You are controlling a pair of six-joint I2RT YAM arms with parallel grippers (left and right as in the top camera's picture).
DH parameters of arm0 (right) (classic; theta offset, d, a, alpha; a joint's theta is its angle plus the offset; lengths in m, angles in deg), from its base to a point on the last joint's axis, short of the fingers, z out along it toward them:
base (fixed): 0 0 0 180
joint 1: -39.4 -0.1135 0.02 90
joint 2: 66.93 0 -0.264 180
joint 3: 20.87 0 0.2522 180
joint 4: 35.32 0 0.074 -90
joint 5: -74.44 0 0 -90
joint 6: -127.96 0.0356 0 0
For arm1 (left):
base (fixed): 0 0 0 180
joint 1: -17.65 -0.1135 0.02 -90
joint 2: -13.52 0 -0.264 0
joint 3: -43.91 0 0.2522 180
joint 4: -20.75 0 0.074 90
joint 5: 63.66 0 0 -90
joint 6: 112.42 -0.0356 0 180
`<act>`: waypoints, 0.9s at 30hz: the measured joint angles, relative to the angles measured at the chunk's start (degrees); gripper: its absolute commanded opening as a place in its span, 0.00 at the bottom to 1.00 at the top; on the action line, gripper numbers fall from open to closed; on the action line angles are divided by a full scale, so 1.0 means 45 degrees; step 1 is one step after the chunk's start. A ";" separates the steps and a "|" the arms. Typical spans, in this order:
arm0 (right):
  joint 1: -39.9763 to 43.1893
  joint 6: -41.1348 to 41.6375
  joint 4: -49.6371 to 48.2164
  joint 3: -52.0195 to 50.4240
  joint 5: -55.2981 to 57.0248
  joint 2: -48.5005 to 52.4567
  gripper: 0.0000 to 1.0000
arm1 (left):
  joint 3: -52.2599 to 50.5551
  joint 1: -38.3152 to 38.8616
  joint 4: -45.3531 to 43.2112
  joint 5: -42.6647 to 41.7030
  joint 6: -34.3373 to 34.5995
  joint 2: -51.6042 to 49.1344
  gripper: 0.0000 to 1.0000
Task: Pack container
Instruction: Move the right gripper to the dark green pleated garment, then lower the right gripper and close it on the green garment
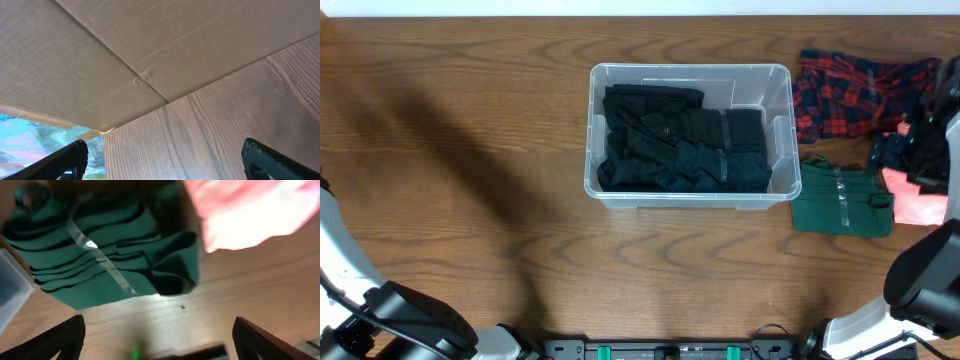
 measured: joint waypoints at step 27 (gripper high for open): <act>0.0544 -0.4240 -0.6883 -0.5343 -0.2633 0.0000 0.99 | 0.0000 0.0000 0.0000 0.0000 0.0000 0.0000 0.98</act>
